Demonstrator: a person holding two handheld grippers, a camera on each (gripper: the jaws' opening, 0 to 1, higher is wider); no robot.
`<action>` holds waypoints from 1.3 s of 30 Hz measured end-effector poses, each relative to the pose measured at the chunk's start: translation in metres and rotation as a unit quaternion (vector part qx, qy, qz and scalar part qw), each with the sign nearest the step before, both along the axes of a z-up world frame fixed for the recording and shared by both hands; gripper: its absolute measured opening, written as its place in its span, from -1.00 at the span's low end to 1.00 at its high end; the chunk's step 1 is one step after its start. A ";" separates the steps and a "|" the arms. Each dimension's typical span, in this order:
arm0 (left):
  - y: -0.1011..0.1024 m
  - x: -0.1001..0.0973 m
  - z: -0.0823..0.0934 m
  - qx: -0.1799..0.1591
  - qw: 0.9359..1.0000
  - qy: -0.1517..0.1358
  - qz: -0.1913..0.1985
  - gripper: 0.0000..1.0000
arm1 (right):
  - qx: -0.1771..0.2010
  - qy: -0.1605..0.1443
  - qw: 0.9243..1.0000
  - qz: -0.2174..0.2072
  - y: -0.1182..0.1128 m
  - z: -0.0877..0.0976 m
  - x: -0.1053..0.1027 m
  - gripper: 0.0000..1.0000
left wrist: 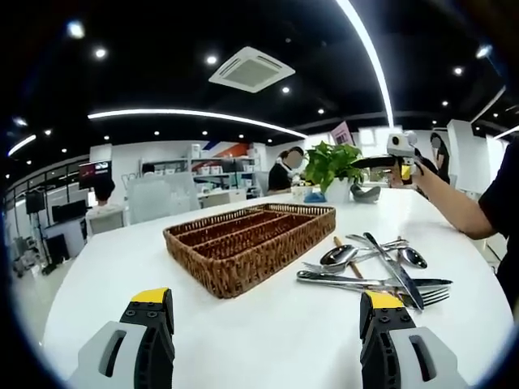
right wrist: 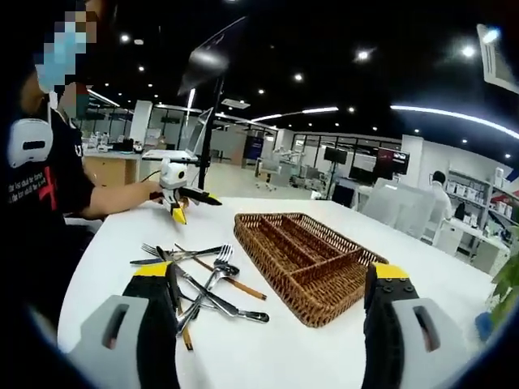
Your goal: Arrange the knives, forks, and spoons in their matching storage slots by inserting each utensil handle-first until every utensil is classified and aligned in the correct compartment
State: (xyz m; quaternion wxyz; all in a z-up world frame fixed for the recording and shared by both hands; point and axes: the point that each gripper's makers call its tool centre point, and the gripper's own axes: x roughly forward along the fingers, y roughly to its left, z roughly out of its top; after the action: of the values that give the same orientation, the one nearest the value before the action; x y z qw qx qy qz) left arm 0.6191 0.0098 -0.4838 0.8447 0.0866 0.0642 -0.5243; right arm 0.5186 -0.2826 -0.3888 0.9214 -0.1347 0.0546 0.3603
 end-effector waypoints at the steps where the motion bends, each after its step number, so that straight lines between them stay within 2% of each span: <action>1: 0.000 0.001 0.000 -0.003 1.000 0.002 0.001 1.00 | -0.021 0.014 1.000 0.012 0.003 -0.008 -0.002 0.96; 3: -0.001 0.001 0.000 -0.005 1.000 0.002 0.000 1.00 | -0.051 0.031 0.998 0.017 0.003 -0.016 0.001 0.96; 6: -0.005 -0.001 -0.002 0.000 1.000 0.002 -0.005 1.00 | -0.060 0.034 0.997 0.023 0.009 -0.013 0.004 0.96; 10: -0.008 -0.003 -0.003 0.004 1.000 -0.001 -0.009 1.00 | -0.070 0.037 0.995 0.058 0.027 -0.007 0.005 0.95; 11: -0.009 -0.003 -0.002 0.004 1.000 -0.003 -0.009 1.00 | -0.083 0.045 0.992 0.078 0.034 -0.010 0.005 0.93; 13: -0.009 -0.002 -0.003 0.002 1.000 0.000 -0.009 1.00 | -0.114 0.074 0.987 0.087 0.036 -0.019 0.006 0.88; 15: -0.009 -0.001 -0.004 0.002 1.000 0.000 -0.008 1.00 | -0.138 0.080 0.982 0.100 0.042 -0.020 0.009 0.87; 17: -0.009 -0.001 -0.005 0.004 1.000 -0.002 -0.008 1.00 | -0.129 0.078 0.983 0.105 0.050 -0.017 0.012 0.86; 18: -0.009 -0.001 -0.005 0.004 1.000 -0.003 -0.009 1.00 | -0.122 0.053 0.985 0.113 0.059 -0.012 0.016 0.86; 20: -0.008 -0.001 -0.004 0.003 1.000 -0.003 -0.008 1.00 | -0.136 0.066 0.981 0.120 0.061 -0.020 0.016 0.84; 23: -0.007 0.000 -0.004 0.002 1.000 -0.003 -0.006 1.00 | -0.137 0.065 0.981 0.118 0.066 -0.026 0.023 0.81; 28: -0.007 0.000 -0.002 0.001 1.000 -0.006 -0.005 1.00 | -0.144 0.079 0.977 0.133 0.075 -0.036 0.022 0.75; 29: -0.007 0.000 -0.001 -0.001 1.000 -0.008 -0.005 1.00 | -0.156 0.077 0.975 0.137 0.079 -0.040 0.023 0.74; 32: -0.006 0.000 0.000 -0.001 1.000 -0.009 -0.004 1.00 | -0.158 0.074 0.974 0.147 0.090 -0.041 0.022 0.72; 35: -0.006 0.000 0.001 -0.005 1.000 -0.008 -0.004 1.00 | -0.171 0.075 0.969 0.163 0.096 -0.046 0.017 0.69; 39: -0.006 0.000 0.001 -0.005 1.000 -0.007 -0.004 1.00 | -0.180 0.072 0.966 0.170 0.103 -0.051 0.017 0.78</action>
State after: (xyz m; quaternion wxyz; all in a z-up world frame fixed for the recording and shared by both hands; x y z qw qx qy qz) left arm 0.6192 0.0039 -0.4832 0.8437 0.0859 0.0551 -0.5270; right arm 0.5353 -0.1798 -0.4400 0.8009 -0.2791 0.1606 0.5048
